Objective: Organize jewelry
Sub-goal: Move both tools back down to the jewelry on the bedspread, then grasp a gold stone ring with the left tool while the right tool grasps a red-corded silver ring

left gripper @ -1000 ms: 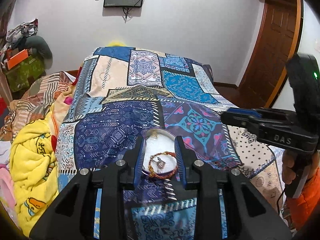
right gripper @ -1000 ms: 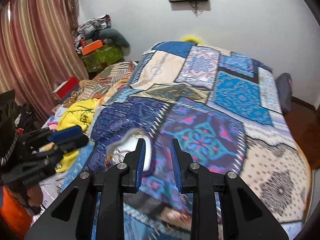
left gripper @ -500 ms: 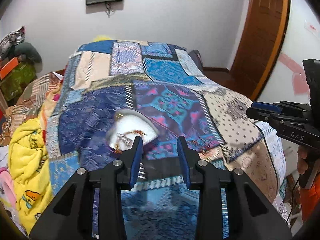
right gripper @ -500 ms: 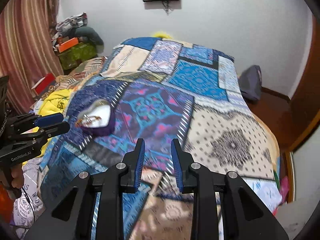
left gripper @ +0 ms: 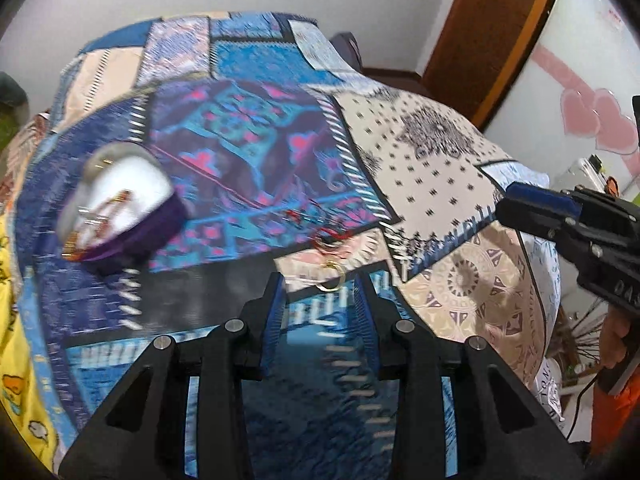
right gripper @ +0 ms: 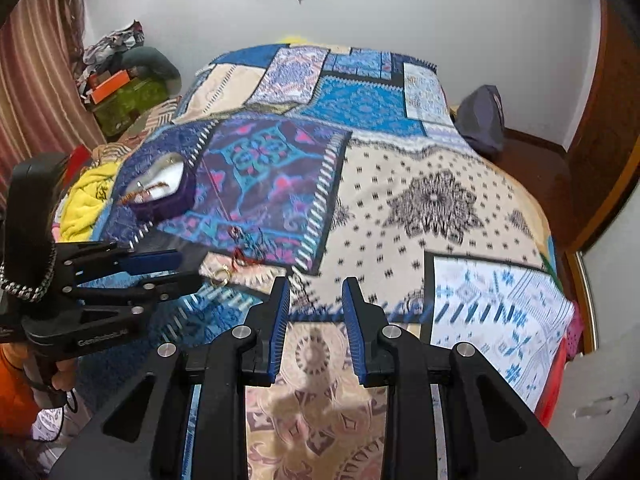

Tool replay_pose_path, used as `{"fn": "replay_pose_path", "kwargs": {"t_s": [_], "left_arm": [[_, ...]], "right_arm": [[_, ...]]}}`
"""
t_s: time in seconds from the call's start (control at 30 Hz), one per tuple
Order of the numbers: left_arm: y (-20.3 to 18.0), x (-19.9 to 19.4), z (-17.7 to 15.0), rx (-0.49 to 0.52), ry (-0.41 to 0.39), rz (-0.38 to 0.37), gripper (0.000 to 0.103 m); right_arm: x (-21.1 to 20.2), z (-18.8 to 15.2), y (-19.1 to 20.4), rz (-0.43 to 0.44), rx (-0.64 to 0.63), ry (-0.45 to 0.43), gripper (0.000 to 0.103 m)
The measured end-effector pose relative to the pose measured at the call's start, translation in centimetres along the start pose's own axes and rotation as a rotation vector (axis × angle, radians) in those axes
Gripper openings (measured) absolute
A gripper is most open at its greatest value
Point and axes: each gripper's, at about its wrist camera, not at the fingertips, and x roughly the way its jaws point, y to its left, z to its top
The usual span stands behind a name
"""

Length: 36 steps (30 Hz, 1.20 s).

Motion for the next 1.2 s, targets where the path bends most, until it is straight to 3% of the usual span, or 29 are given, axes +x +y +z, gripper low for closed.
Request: {"fn": "replay_pose_path", "kwargs": {"t_s": [0.27, 0.5, 0.67, 0.93, 1.2], "left_arm": [[-0.1, 3.2, 0.1, -0.026, 0.050, -0.024, 0.032], [0.0, 3.8, 0.4, -0.013, 0.037, 0.015, 0.018], [0.4, 3.2, 0.2, 0.000, 0.017, 0.028, 0.018], [4.0, 0.6, -1.1, -0.057, -0.026, 0.111, 0.018], [5.4, 0.4, -1.6, -0.074, -0.047, 0.113, 0.018]], "right_arm": [[1.2, -1.0, -0.3, 0.026, 0.018, 0.040, 0.024], [2.7, -1.4, 0.8, 0.067, 0.014, 0.072, 0.024], [3.9, -1.3, 1.8, 0.097, 0.011, 0.095, 0.024], [7.0, -0.3, 3.7, 0.166, -0.020, 0.136, 0.024], [9.1, 0.7, 4.1, 0.153, -0.019, 0.144, 0.024]]}}
